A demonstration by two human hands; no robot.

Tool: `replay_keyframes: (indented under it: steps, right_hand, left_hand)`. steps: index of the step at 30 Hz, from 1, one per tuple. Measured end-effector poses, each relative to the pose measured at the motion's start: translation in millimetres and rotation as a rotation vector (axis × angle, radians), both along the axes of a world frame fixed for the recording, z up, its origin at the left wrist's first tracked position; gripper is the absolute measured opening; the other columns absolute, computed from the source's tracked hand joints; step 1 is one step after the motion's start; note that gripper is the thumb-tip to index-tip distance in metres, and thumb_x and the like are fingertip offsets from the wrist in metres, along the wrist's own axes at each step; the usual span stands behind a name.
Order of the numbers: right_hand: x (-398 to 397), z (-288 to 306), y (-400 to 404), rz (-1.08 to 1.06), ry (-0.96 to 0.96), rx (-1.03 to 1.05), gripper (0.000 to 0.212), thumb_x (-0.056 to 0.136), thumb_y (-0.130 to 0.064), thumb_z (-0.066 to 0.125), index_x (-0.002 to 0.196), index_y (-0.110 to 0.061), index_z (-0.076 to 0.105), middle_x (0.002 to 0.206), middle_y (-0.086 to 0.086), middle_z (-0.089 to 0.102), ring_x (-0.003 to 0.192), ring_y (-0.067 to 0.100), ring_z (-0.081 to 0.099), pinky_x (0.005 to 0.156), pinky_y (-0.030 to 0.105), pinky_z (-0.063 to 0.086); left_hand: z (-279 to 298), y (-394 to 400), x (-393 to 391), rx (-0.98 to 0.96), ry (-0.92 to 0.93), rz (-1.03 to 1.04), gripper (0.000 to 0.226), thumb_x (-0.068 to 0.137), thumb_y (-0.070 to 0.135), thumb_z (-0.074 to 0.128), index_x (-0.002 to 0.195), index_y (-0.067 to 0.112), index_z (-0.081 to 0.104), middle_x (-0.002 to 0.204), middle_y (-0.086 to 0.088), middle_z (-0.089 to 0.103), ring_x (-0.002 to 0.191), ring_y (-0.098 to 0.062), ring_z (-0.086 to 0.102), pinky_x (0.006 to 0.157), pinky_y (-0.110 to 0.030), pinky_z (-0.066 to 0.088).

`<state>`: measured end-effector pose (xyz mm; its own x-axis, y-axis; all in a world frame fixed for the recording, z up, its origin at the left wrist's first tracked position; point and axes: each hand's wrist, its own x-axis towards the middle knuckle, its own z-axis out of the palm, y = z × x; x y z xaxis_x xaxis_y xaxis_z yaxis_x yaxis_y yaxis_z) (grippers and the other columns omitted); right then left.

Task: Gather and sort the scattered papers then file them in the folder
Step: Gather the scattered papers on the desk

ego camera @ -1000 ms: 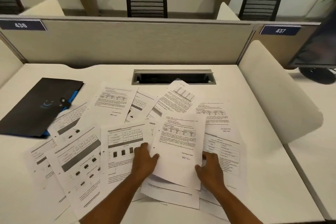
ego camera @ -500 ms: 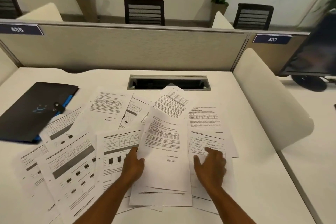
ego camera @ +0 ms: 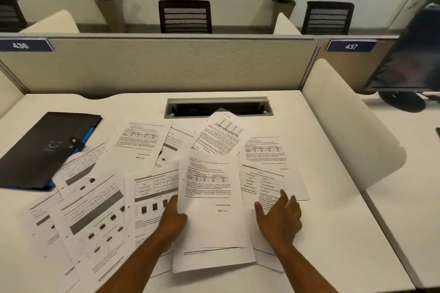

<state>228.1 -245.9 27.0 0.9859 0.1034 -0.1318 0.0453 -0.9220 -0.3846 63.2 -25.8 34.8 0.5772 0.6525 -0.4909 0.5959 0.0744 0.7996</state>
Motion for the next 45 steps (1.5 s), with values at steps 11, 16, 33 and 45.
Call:
replay_keyframes:
  steps: [11,16,33,45]
  right_hand:
    - [6,0,-15,-0.053,0.09,0.256,0.083,0.087,-0.045,0.072,0.151,-0.007,0.033,0.148,0.019,0.038,0.133,0.038,0.041,0.109,0.048,0.04]
    - [12,5,-15,0.02,0.164,0.388,0.075,0.088,-0.041,0.074,0.149,-0.012,0.039,0.147,0.006,0.047,0.133,0.026,0.049,0.112,0.041,0.041]
    - [5,16,-8,-0.177,0.311,0.318,0.078,0.077,-0.046,0.081,0.133,-0.006,0.043,0.129,0.015,0.053,0.113,0.034,0.06,0.085,0.034,0.049]
    - [17,11,-9,-0.095,0.496,0.663,0.035,0.083,-0.01,0.076,0.118,-0.019,0.073,0.109,-0.001,0.077,0.099,0.024,0.072,0.095,0.045,0.058]
  left_hand:
    - [10,-25,26,0.104,0.012,-0.155,0.059,0.094,0.002,0.052,0.147,0.02,0.034,0.146,-0.002,0.044,0.126,-0.019,0.045,0.107,-0.037,0.039]
    - [16,-42,47,0.281,0.049,-0.295,0.062,0.091,-0.001,0.053,0.147,0.017,0.034,0.144,-0.008,0.047,0.13,-0.025,0.047,0.108,-0.035,0.041]
    - [6,-59,72,0.414,0.247,-0.367,0.076,0.09,0.024,0.065,0.153,0.022,0.021,0.149,-0.007,0.027,0.136,-0.031,0.027,0.114,-0.042,0.03]
    - [10,-40,61,0.192,0.027,-0.292,0.066,0.092,0.025,0.066,0.149,0.021,0.033,0.149,-0.006,0.036,0.136,-0.024,0.036,0.115,-0.045,0.033]
